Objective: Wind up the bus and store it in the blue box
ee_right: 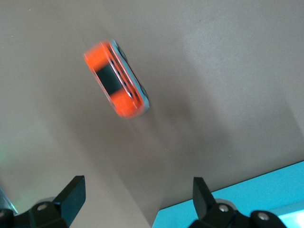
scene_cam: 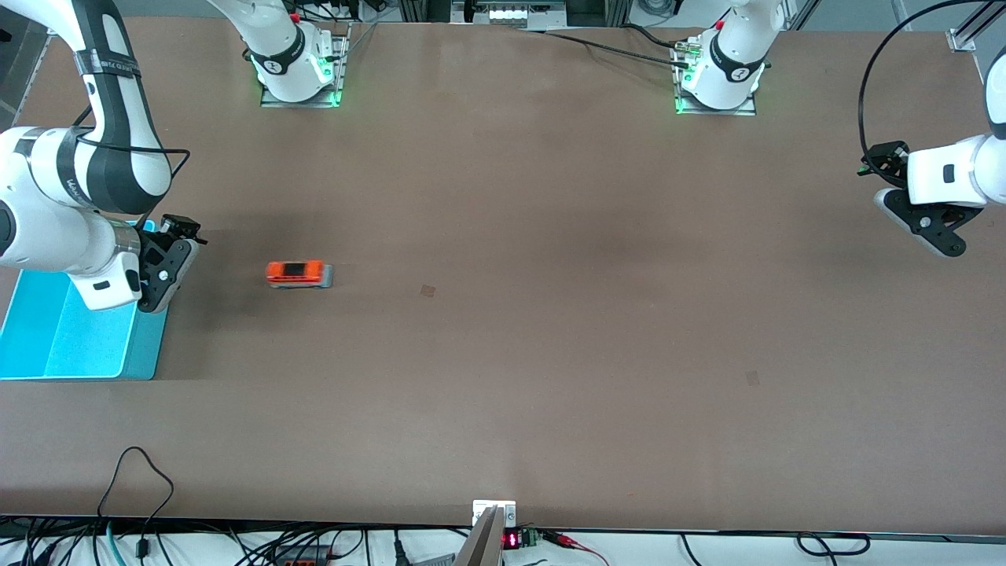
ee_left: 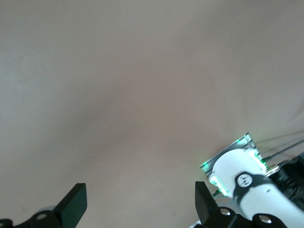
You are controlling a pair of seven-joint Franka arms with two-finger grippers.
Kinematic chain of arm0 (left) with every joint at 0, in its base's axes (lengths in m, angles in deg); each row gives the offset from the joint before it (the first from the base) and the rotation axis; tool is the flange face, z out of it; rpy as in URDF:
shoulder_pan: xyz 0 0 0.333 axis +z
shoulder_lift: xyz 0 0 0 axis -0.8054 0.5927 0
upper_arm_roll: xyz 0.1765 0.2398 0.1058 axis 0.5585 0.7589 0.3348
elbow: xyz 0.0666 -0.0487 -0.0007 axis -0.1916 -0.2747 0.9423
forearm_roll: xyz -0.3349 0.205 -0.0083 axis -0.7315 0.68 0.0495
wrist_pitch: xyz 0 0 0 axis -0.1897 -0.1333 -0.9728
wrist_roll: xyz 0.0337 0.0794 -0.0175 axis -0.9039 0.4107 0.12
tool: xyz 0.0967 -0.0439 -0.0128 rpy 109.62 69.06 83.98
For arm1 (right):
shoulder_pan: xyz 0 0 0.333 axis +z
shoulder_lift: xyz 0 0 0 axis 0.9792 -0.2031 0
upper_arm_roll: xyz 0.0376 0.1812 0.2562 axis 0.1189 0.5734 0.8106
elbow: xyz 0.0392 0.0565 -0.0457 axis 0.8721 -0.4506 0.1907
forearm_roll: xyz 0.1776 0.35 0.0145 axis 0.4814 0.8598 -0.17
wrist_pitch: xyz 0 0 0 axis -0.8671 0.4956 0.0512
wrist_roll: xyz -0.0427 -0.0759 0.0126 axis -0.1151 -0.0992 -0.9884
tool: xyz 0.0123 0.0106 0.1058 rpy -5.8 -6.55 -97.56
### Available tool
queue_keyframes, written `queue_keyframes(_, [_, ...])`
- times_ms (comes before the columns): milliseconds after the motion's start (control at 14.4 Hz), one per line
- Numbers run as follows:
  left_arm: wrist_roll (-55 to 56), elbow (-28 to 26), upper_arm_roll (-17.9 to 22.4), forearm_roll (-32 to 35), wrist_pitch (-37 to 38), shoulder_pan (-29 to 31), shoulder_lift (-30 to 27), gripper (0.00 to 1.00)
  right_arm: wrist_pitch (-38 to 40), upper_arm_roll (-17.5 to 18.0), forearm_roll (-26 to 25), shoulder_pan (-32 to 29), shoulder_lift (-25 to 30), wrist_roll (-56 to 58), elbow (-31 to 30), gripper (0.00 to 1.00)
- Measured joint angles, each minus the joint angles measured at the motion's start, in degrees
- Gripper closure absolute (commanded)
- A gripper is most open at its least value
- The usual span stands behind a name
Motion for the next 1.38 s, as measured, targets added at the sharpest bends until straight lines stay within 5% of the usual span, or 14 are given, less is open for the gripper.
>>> queue_keyframes(1038, [22.34,3.96,-1.16,-6.48,1.14,0.04,-0.67,0.00,2.95,-0.05,0.04,-2.74,0.40,0.00,0.01,0.00])
queue_keyframes(1385, [29.13,6.61,-6.47,-5.94,-1.57,-0.67,-0.68,0.00,-4.95,-0.04,-0.18,-3.31,1.37,1.34,-6.43,0.00])
